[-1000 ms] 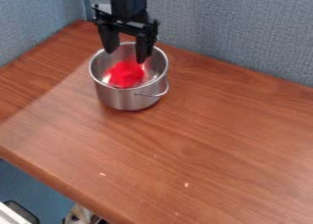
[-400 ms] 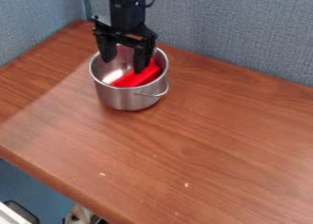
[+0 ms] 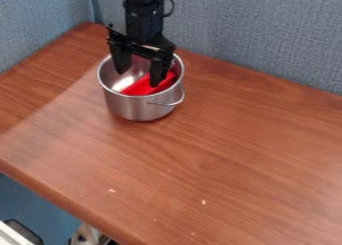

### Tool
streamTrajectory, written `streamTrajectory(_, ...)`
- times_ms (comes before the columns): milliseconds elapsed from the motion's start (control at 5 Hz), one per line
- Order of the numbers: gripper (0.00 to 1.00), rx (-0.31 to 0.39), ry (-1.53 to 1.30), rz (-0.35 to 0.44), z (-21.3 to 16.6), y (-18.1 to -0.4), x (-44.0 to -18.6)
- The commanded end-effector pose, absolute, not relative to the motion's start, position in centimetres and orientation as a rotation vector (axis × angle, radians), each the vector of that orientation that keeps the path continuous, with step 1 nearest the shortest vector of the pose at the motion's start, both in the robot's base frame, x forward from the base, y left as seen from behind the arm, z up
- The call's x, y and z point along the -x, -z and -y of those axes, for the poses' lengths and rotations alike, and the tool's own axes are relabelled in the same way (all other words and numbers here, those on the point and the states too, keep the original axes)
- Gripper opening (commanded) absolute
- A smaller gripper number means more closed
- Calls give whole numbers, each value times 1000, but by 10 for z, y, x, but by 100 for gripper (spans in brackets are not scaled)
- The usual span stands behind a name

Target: Put the red object in the metal pot

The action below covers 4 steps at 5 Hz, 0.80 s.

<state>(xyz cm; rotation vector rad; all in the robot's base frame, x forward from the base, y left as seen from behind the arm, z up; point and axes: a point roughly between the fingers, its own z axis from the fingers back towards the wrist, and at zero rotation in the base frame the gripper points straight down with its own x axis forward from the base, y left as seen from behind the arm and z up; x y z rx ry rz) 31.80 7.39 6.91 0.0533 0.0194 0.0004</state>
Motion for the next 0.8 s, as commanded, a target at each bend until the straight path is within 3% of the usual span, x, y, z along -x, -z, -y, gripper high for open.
streamTrajectory(0, 100, -79, 15, 3, -73, -74, -321)
streamTrajectory(200, 100, -90, 16, 0, -74, -69, -322)
streamTrajectory(400, 0, -91, 15, -8, -74, -63, -322)
streamTrajectory(600, 0, -93, 13, -9, -75, -64, -322)
